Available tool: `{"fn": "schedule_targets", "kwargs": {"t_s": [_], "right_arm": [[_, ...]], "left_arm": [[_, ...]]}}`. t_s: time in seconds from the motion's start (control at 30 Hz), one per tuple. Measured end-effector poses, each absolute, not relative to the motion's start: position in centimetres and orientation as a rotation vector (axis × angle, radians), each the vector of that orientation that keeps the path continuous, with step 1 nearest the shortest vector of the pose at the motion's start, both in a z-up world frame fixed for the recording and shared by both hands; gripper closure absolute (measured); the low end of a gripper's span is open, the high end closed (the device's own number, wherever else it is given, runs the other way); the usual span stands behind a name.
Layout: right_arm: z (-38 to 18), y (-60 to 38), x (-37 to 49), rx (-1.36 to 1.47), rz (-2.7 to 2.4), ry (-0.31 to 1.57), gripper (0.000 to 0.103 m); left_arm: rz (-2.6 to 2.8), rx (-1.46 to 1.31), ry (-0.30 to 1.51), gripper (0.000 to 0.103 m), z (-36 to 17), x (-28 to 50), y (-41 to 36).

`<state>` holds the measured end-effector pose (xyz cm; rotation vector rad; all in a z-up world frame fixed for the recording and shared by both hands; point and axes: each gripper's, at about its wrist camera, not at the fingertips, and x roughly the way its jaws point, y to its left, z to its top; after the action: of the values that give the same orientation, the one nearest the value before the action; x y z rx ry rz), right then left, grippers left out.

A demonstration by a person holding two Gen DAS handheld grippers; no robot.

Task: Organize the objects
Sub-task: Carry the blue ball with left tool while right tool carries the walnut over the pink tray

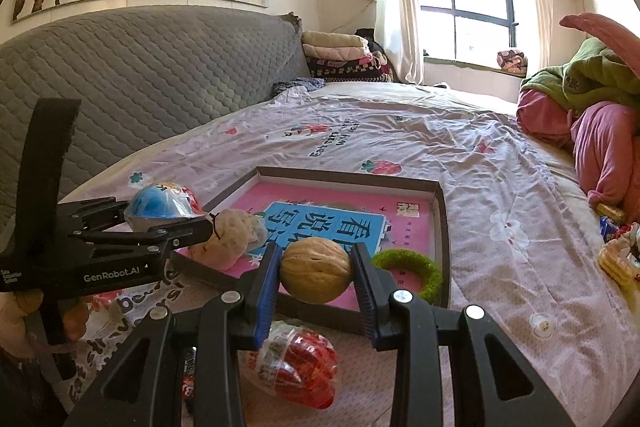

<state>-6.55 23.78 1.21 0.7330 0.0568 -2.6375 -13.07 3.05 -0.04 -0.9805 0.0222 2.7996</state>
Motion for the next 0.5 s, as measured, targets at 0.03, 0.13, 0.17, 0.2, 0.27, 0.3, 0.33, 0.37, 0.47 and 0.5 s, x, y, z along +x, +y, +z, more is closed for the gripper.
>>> {"fn": "schedule_targets", "kwargs": {"t_s": [0.03, 0.13, 0.17, 0.2, 0.27, 0.3, 0.33, 0.37, 0.47, 0.5], "right_arm": [[1.2, 23.8, -6.5, 0.730, -2.642, 0.056, 0.067], [1.5, 24.0, -6.8, 0.714, -2.649, 0.054, 0.067], [1.6, 24.1, -6.8, 0.708, -2.652, 0.057, 0.067], [1.7, 24.1, -6.9, 0.704, -2.653, 0.059, 0.067], [1.8, 24.2, -7.1, 0.694, -2.657, 0.065, 0.067], [1.8, 24.2, -7.2, 0.692, -2.660, 0.070, 0.067], [1.9, 24.3, -7.3, 0.690, -2.663, 0.071, 0.067], [2.0, 24.3, -7.4, 0.688, -2.665, 0.069, 0.067], [2.1, 24.4, -7.7, 0.681, -2.672, 0.074, 0.067], [2.1, 24.4, -7.8, 0.680, -2.673, 0.077, 0.067]], "left_arm": [[2.802, -0.977, 0.025, 0.043, 0.0, -13.2, 3.1], [2.802, -0.958, 0.024, 0.043, 0.2, -13.4, 3.2], [2.804, -0.947, 0.027, 0.043, 0.4, -13.5, 3.2], [2.805, -0.940, 0.029, 0.043, 0.5, -13.5, 3.3], [2.802, -0.926, 0.031, 0.043, 0.7, -13.6, 3.3], [2.802, -0.921, 0.034, 0.043, 0.8, -13.7, 3.4], [2.804, -0.915, 0.034, 0.043, 0.9, -13.7, 3.4], [2.800, -0.911, 0.034, 0.043, 0.9, -13.8, 3.5], [2.799, -0.902, 0.031, 0.043, 1.1, -14.1, 3.6], [2.796, -0.902, 0.028, 0.043, 1.1, -14.2, 3.7]]}}
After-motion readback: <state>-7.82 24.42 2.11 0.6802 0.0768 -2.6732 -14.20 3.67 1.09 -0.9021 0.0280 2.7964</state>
